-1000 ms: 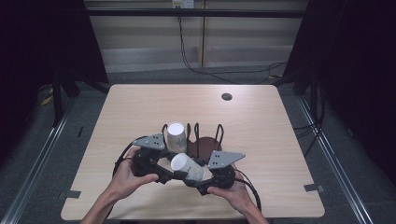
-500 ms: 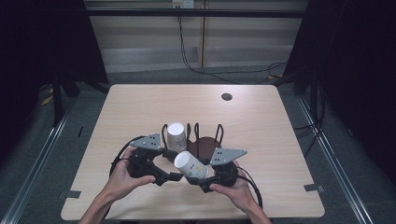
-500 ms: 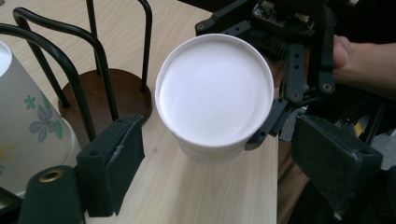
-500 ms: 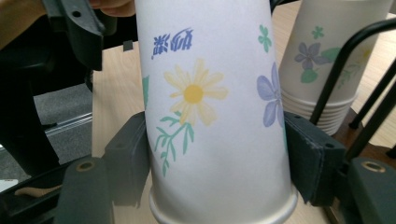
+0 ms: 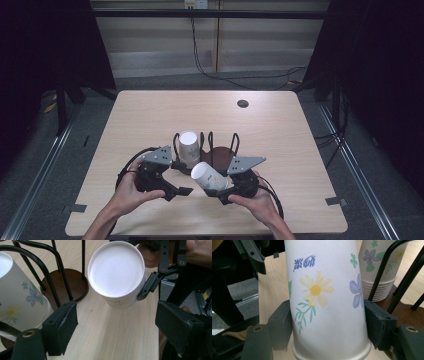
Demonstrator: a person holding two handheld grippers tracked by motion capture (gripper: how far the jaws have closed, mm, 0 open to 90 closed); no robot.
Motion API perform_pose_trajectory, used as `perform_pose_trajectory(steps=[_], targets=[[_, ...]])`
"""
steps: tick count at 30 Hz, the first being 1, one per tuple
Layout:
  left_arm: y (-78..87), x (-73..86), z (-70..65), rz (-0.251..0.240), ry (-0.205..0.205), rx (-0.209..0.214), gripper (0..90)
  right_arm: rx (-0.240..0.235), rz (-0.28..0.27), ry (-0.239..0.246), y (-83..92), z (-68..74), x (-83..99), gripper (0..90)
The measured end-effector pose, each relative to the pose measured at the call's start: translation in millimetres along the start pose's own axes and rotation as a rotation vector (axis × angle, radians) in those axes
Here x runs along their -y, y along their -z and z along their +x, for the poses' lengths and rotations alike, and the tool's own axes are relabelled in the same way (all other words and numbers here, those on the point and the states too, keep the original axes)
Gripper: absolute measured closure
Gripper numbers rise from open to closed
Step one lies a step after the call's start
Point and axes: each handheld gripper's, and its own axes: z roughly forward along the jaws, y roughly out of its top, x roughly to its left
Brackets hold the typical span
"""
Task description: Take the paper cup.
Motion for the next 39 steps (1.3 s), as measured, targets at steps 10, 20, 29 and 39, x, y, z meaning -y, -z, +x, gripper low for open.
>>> perform_pose_trajectory(steps=[10, 20, 29, 39], targets=[[-5.4, 2.7, 0.2, 0.021, -0.022, -0.015, 16.8, -0.004, 0.089, 0.015, -0.4, -0.3, -2.4, 30.6], [-11.6, 4.0, -0.8, 0.045, -0.036, 0.006, 16.9, -0.016, 0.162, 0.031, -0.6, 0.8, -5.7, 30.9], [-11.0, 2.8, -1.4, 0.05, -0.041, 0.009, 17.3, -0.013, 0.206, 0.047, -0.2, 1.3, -13.9, 30.9], [-7.6, 2.9, -0.2, 0.045, -0.047, -0.001, 22.2, -0.038, 0.253, 0.095, -0.8, -1.4, -27.9, 31.1]])
